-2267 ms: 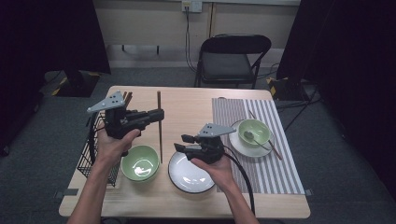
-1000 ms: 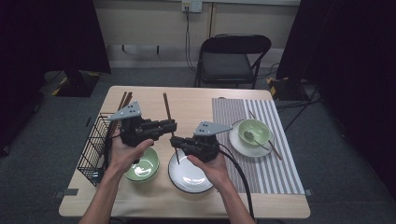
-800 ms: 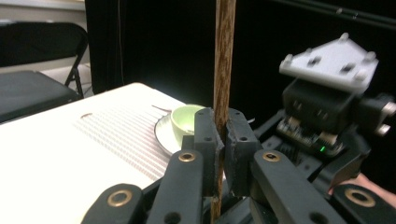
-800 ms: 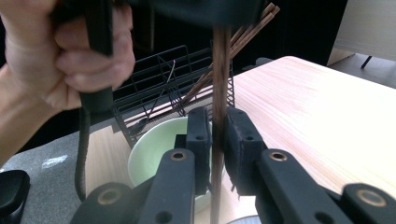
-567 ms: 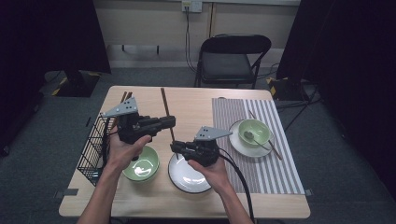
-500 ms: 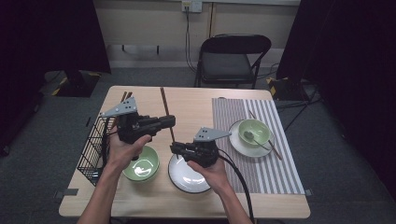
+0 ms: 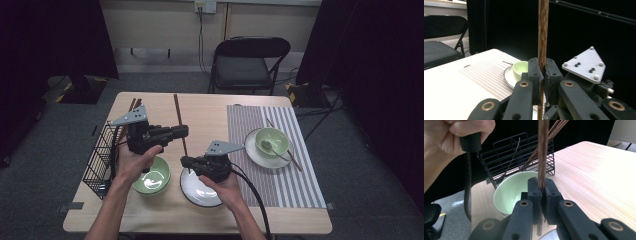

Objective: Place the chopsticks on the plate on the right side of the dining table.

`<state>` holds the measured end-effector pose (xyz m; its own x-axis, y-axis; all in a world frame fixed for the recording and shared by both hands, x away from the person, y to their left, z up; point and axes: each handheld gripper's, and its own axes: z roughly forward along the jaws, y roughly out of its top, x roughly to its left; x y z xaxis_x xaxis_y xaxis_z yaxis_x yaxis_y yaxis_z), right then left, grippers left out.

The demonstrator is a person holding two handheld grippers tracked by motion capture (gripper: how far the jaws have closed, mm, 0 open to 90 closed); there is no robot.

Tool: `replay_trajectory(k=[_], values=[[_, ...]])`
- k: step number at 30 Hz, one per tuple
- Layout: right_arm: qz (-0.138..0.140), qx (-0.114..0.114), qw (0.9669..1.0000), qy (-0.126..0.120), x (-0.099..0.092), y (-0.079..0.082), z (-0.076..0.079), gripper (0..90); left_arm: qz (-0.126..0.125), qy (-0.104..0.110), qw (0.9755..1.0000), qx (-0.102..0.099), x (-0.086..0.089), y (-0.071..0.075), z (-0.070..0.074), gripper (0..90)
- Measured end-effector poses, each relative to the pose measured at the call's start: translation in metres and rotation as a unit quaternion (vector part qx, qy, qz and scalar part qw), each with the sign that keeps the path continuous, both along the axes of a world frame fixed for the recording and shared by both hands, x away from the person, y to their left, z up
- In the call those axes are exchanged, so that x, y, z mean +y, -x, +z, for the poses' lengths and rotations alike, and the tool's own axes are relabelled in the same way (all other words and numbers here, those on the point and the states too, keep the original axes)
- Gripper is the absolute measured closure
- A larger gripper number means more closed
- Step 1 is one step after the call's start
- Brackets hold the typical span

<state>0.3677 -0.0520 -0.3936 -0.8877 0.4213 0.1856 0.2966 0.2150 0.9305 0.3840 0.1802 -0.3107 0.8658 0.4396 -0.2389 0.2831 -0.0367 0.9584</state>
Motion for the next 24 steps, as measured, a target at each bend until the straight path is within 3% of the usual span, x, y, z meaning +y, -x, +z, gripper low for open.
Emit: replay_trajectory(k=[7, 15, 20, 24], values=[[-0.007, -0.004, 0.9999, 0.008, -0.008, 0.002, 0.003, 86.1, 0.014, -0.008, 0.9999, 0.002, 0.006, -0.003, -0.002, 80.3], [-0.017, -0.014, 0.9998, 0.0, -0.02, 0.007, 0.011, 86.2, 0.044, -0.041, 0.998, -0.019, 0.013, -0.007, -0.003, 60.6], [-0.024, -0.019, 0.9995, 0.004, -0.027, 0.011, 0.015, 86.2, 0.047, -0.032, 0.9984, -0.005, 0.014, -0.012, -0.006, 49.7], [-0.03, -0.02, 0.9993, 0.007, -0.03, 0.012, 0.017, 86.1, 0.05, -0.031, 0.9982, 0.008, 0.015, -0.015, -0.008, 46.3]])
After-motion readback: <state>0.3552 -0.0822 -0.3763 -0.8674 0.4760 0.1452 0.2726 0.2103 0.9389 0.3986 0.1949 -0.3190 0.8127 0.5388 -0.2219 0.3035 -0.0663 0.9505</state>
